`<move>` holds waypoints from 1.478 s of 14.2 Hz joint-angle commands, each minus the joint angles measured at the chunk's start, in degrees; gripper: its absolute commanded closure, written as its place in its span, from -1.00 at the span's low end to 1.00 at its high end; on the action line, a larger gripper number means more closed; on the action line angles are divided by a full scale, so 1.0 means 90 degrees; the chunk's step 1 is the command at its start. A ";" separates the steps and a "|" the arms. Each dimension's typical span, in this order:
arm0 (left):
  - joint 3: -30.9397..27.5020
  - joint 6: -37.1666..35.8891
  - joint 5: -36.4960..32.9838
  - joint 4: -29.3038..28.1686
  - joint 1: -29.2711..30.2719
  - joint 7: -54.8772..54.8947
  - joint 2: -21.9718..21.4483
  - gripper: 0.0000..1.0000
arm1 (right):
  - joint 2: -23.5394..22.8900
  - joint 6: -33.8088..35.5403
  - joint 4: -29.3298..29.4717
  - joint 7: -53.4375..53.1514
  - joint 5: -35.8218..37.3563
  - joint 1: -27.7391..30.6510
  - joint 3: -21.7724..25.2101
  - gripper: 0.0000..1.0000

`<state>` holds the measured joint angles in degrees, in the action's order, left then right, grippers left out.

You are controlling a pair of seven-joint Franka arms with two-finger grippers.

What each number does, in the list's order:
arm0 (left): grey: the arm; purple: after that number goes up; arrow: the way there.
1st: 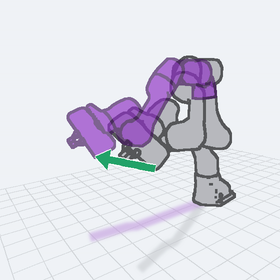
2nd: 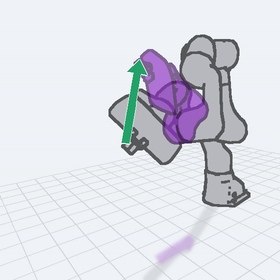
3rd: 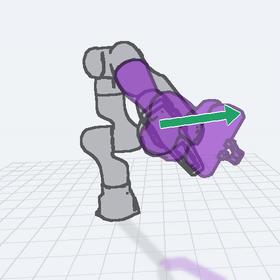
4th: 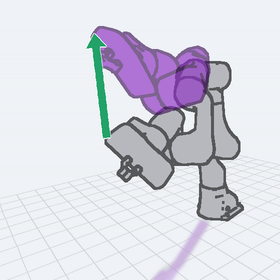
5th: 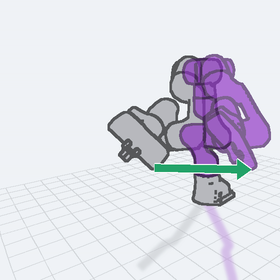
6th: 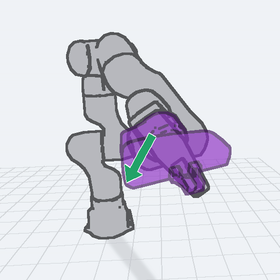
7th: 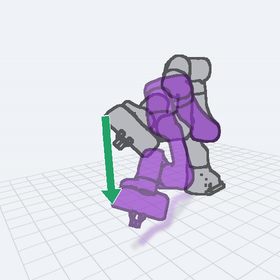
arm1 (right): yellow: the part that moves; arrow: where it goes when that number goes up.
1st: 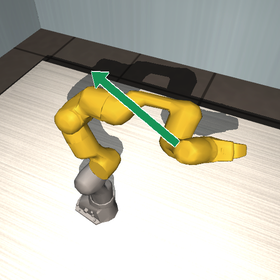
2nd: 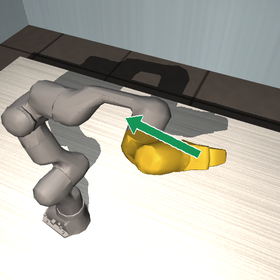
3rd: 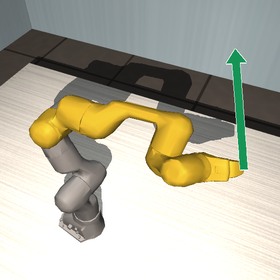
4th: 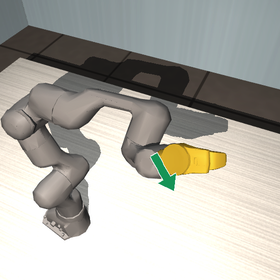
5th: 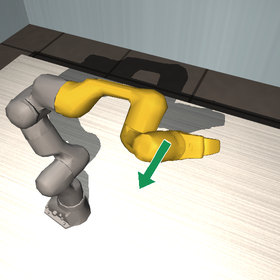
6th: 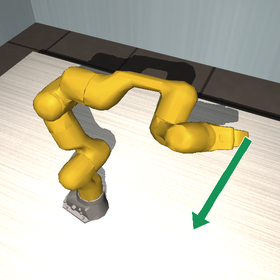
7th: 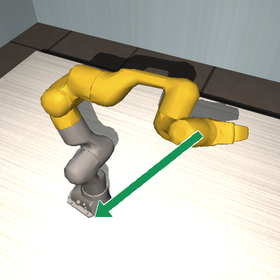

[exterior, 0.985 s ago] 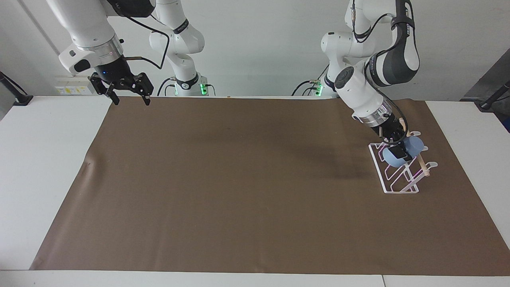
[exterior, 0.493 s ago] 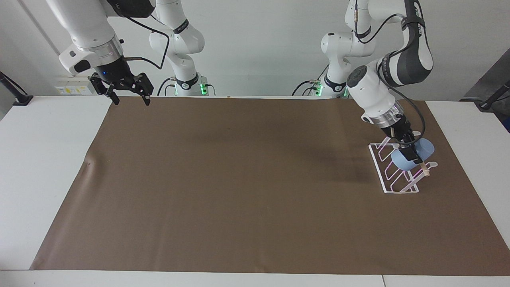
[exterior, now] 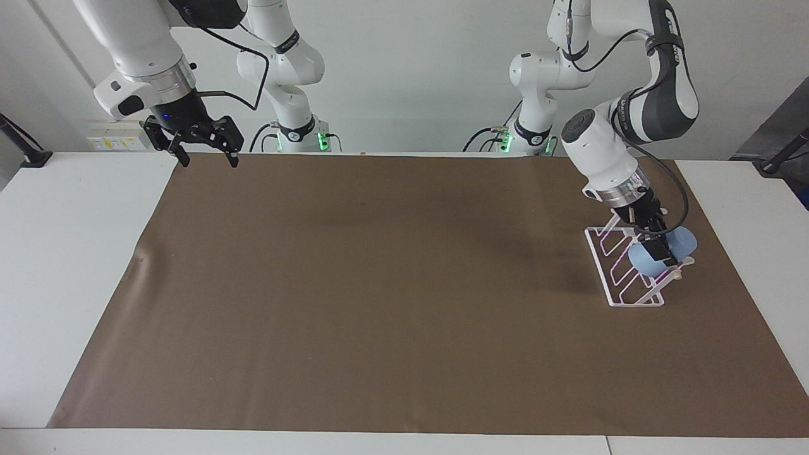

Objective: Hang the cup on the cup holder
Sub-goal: 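Carry the cup with the left gripper onto the wire rack, then release the cup on the rack and withdraw the left gripper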

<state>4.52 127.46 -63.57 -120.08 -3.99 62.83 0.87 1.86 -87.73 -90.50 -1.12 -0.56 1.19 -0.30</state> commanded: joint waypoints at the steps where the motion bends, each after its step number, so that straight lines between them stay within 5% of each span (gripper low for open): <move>1: -0.0014 0.0154 -0.0154 -0.0144 0.0014 -0.0213 -0.0057 1.00 | 0.0203 -0.0057 -0.0237 -0.0100 0.0102 0.0092 -0.0084 -1.00; 3: -0.0014 0.0145 -0.0154 -0.0183 0.0004 -0.0223 -0.0057 0.85 | 0.0203 -0.0057 -0.0237 -0.0100 0.0102 0.0092 -0.0084 -1.00; 4: -0.0014 0.0145 -0.0154 -0.0183 0.0004 -0.0223 -0.0057 -0.98 | 0.0203 -0.0057 -0.0237 -0.0100 0.0102 0.0092 -0.0084 -1.00; 13: 0.0015 -0.0254 -0.0037 0.0011 -0.0055 -0.0350 -0.0048 -1.00 | 0.0223 -0.0076 -0.0276 -0.0100 0.0092 0.0092 -0.0084 -1.00; 21: 0.0025 -0.2286 0.3875 0.1164 -0.0153 -0.0399 -0.0602 -1.00 | 0.0203 -0.0067 -0.0218 -0.0071 0.0296 0.0053 -0.0065 -1.00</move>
<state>5.38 110.32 -35.51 -110.49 -4.43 60.02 -1.86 2.24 -87.73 -90.92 -1.12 -0.30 1.19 -0.28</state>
